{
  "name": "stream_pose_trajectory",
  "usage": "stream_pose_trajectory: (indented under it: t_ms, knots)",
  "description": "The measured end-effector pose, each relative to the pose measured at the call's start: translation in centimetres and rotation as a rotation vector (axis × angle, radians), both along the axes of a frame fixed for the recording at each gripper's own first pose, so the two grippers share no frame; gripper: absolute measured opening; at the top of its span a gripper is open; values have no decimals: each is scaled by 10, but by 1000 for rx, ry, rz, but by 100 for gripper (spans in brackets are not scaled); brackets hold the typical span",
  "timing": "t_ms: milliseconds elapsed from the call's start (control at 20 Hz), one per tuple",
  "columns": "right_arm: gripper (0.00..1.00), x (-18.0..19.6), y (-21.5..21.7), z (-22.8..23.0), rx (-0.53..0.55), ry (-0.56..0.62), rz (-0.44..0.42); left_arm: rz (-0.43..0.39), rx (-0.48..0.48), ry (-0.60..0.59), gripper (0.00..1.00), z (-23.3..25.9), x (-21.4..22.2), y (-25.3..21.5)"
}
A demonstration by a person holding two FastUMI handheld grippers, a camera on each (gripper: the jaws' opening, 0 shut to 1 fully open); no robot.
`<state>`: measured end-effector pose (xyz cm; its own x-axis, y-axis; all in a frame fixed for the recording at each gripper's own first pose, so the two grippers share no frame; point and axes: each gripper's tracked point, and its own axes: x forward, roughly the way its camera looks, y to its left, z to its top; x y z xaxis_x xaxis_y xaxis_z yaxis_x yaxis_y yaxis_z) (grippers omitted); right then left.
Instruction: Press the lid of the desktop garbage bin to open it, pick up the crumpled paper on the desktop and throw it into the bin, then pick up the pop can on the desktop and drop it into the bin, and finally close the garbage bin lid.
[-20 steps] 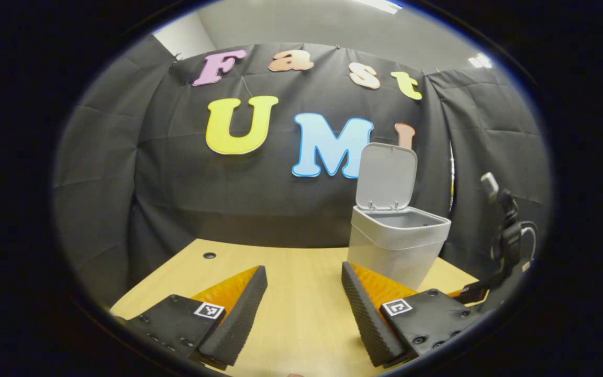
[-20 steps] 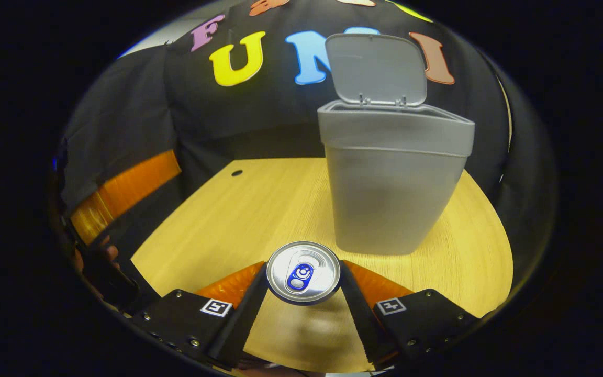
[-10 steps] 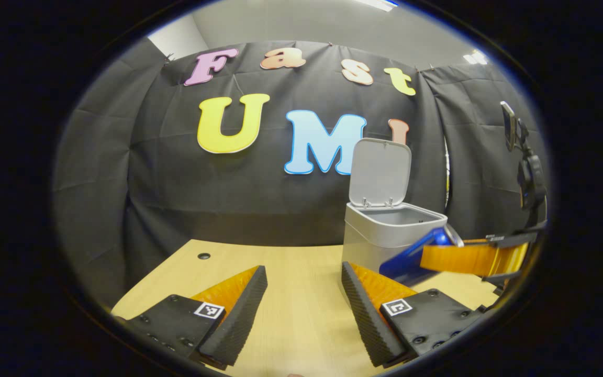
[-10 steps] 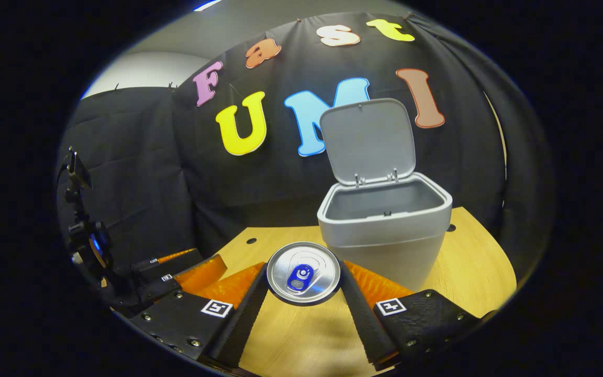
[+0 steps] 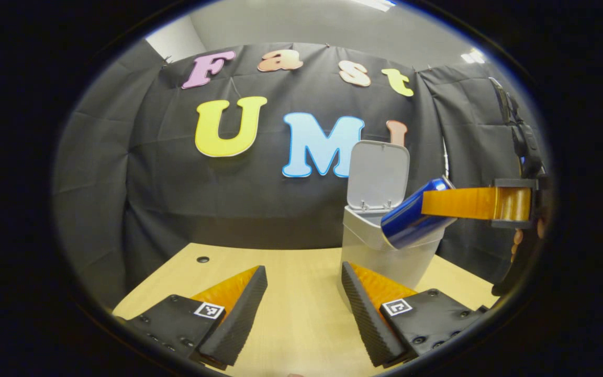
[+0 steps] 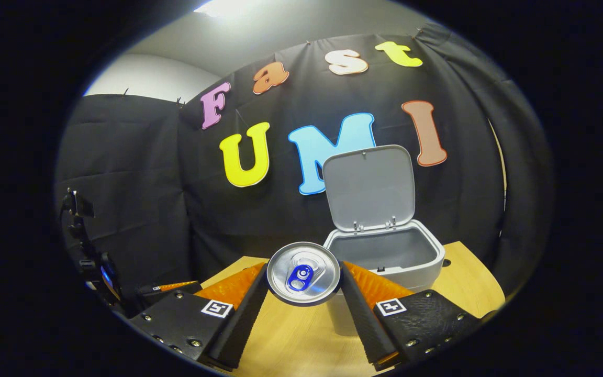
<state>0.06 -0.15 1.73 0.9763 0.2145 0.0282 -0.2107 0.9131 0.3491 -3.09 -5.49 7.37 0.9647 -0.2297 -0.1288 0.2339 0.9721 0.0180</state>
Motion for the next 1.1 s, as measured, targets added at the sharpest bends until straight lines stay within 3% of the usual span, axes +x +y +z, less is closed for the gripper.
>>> stream_pose_trajectory:
  t_ms: [300,1050,1100]
  knots:
    - [84,31,-38,12,-106,-43,-175,8,-6,-5,96,2,-2,2]
    - [85,67,-35,-7,-169,22,-201,45,-9,-3,94,1,-6,14]
    - [89,69,-37,-5,-172,19,-208,45,-9,-2,94,2,-6,13]
